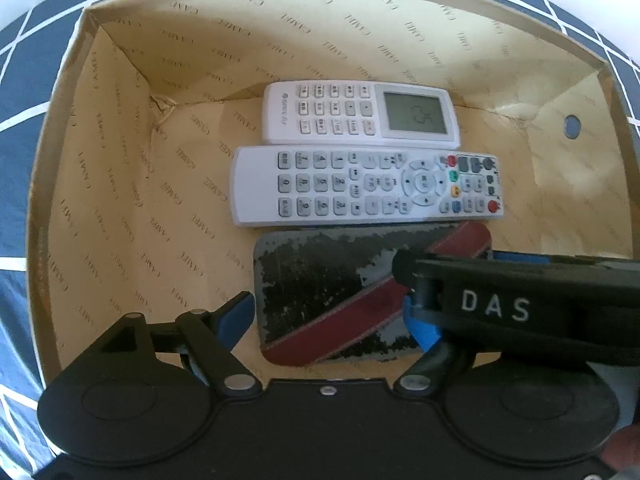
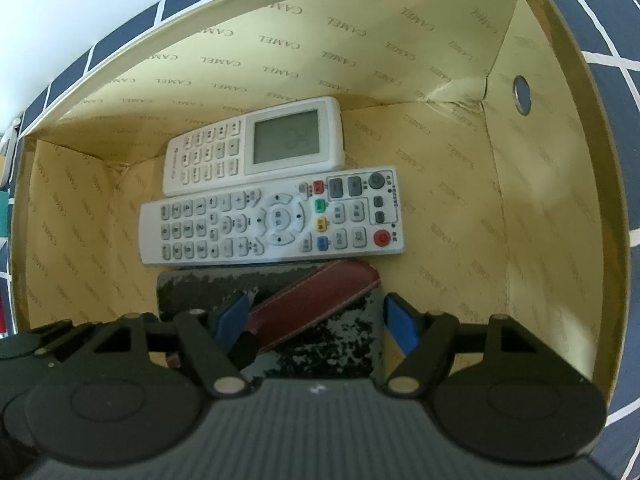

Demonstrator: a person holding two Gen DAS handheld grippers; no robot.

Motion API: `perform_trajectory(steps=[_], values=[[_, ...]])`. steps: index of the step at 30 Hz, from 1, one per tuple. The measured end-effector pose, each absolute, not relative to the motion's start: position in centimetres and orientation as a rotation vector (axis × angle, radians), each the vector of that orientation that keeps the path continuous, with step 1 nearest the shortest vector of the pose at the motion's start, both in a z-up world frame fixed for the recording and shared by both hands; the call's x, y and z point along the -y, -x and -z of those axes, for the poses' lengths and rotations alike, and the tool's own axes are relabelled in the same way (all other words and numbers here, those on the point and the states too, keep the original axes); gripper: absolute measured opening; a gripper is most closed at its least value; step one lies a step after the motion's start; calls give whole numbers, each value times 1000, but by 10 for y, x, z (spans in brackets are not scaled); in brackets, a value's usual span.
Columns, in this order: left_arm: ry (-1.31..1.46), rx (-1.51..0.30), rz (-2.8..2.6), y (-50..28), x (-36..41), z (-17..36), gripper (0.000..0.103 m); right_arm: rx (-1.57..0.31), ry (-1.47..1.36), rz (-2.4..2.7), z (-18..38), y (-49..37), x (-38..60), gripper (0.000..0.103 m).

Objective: Organize objects
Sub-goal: 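Open both grippers to release the case beside the remotes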

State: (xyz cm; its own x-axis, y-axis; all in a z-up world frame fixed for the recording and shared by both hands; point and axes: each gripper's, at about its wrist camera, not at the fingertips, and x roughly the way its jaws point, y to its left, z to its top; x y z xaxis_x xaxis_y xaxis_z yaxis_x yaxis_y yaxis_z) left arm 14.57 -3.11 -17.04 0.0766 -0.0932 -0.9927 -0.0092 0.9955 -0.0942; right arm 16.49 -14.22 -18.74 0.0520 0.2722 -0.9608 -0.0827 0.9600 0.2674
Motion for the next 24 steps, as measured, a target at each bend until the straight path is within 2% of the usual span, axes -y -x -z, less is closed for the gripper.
perform_trajectory(steps=[10,15,20,24], values=[[70,-1407,47,-119,40,123,85,-1427,-155,-313,149,-149,147,75],[74,-1349,22,-100,45,95,90,-1379,-142,-346,121,-135,153,77],[75,-1299,-5,-78,48,71,94,-1320,-127,-368,93,-118,159,89],[77,-1272,-16,-59,53,56,96,-1280,-125,-365,74,-102,171,94]])
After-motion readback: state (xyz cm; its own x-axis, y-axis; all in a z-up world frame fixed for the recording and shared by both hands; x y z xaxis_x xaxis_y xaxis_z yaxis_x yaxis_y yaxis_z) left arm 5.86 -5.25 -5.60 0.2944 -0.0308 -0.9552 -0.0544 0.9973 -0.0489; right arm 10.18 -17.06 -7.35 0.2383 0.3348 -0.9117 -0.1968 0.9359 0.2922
